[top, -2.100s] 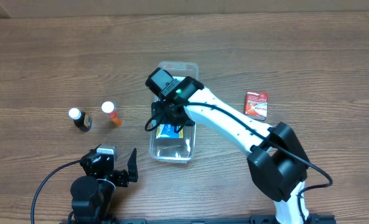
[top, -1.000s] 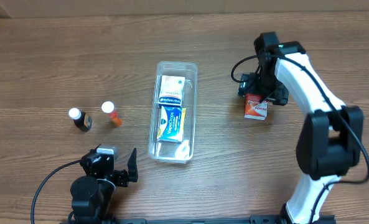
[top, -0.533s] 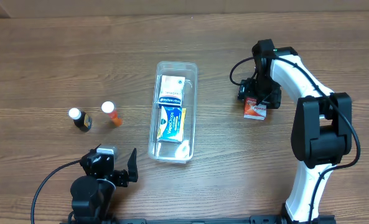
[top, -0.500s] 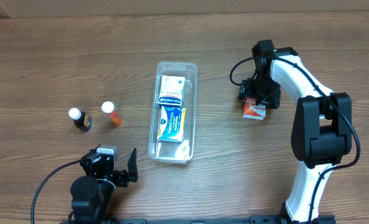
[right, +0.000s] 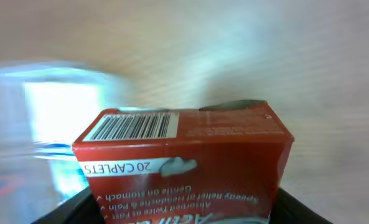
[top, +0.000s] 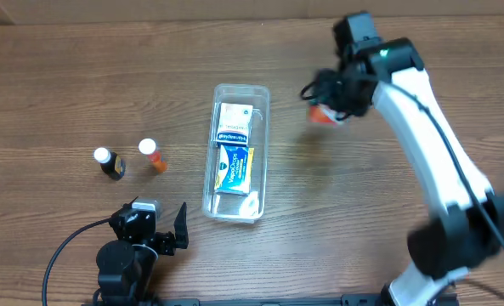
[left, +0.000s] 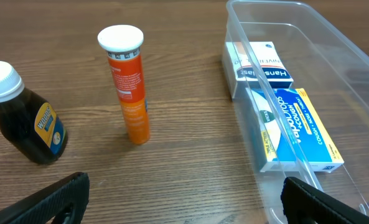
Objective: Pack container
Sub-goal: 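Lower the red box into the container's far end and release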
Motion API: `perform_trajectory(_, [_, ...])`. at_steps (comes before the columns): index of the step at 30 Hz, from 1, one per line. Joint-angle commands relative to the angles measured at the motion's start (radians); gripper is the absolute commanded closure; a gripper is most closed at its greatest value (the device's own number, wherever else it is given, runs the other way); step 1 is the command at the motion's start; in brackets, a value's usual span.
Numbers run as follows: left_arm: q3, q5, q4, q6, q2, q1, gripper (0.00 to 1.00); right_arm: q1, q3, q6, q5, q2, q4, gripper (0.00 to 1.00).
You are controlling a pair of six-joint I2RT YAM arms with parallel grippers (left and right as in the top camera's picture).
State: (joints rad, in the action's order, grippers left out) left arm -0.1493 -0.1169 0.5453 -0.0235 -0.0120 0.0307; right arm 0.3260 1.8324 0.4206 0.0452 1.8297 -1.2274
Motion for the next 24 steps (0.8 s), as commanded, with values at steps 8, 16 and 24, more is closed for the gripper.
perform_trajectory(8, [0.003, -0.007, -0.003, -0.006, 0.006, -0.006, 0.00, 0.334, 0.018, 0.187, -0.044, 0.111, 0.189, 0.33])
perform_trajectory(16, [0.003, -0.006, -0.004, -0.006, 0.006, -0.006, 0.00, 0.329, 0.018, 0.190, -0.043, 0.273, 0.370, 0.27])
perform_trajectory(24, [0.003, -0.007, -0.004, -0.006, 0.006, -0.006, 0.00, 0.316, 0.061, 0.156, -0.047, 0.231, 0.372, 0.05])
